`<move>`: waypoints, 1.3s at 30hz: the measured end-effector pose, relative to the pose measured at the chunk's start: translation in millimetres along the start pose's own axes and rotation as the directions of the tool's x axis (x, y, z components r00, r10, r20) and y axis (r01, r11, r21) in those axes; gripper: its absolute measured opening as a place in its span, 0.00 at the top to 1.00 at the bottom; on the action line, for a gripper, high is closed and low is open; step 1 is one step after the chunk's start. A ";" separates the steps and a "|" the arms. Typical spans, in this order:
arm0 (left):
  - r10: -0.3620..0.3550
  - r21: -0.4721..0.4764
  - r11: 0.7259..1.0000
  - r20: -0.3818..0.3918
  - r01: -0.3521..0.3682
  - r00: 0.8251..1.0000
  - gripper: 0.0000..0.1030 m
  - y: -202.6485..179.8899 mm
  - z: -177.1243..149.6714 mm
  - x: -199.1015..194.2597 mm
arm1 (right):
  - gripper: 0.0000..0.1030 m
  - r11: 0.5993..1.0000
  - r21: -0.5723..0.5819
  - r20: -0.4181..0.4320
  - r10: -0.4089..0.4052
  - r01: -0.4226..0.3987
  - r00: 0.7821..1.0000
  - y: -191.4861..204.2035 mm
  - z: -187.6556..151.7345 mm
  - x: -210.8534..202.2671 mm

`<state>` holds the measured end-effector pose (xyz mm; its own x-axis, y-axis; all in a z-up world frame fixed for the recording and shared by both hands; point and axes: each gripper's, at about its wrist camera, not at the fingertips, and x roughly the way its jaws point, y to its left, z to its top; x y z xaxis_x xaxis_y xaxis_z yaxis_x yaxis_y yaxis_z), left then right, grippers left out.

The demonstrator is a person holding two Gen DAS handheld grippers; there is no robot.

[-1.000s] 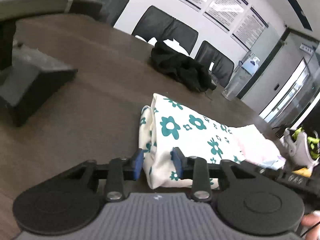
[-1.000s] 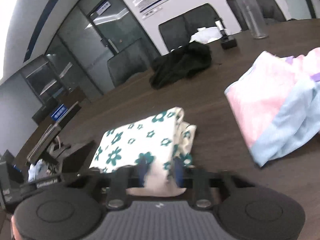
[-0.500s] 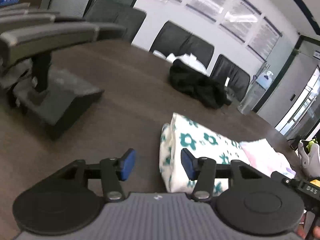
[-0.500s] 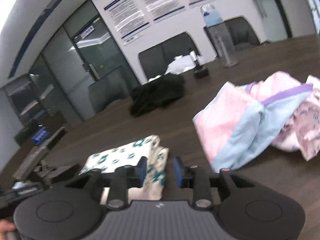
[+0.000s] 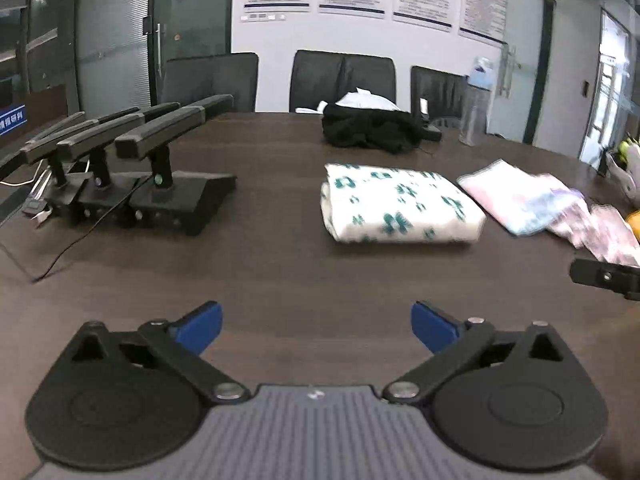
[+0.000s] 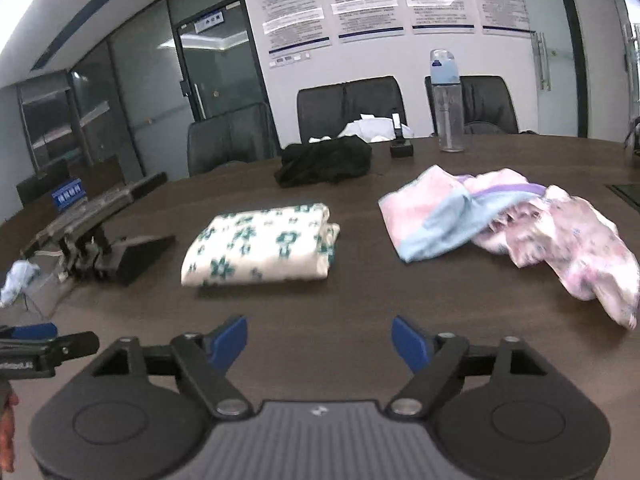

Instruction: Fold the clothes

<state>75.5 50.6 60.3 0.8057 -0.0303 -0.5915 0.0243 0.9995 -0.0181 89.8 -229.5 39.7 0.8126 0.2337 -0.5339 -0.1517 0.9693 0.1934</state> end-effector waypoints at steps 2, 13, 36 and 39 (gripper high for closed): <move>0.023 0.007 1.000 -0.003 -0.023 1.000 0.00 -3.1 -14.6 -10.9 | 0.17 0.999 -0.035 -0.001 -0.023 0.023 1.000 11.4 -16.8 -16.4; 0.084 0.054 0.995 0.005 -0.084 0.996 0.00 -23.5 -86.3 -66.6 | 0.13 0.986 -0.140 -0.016 -0.095 0.091 0.995 57.3 -102.2 -74.2; 0.048 0.001 0.999 -0.069 -0.048 0.996 0.00 -31.3 -115.5 -57.5 | 0.00 0.978 -0.078 -0.108 -0.203 0.195 0.973 66.9 -129.1 -68.7; 0.040 0.005 0.999 -0.069 -0.040 0.997 0.00 -32.0 -115.3 -57.3 | 0.00 0.978 -0.076 -0.107 -0.202 0.194 0.974 66.4 -129.8 -69.4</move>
<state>-39.6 20.3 1.8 0.7634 0.0099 -0.6458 -0.0047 0.9999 0.0098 -49.7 -171.5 -17.3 0.7616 0.0404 -0.6468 -0.0335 0.9992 0.0229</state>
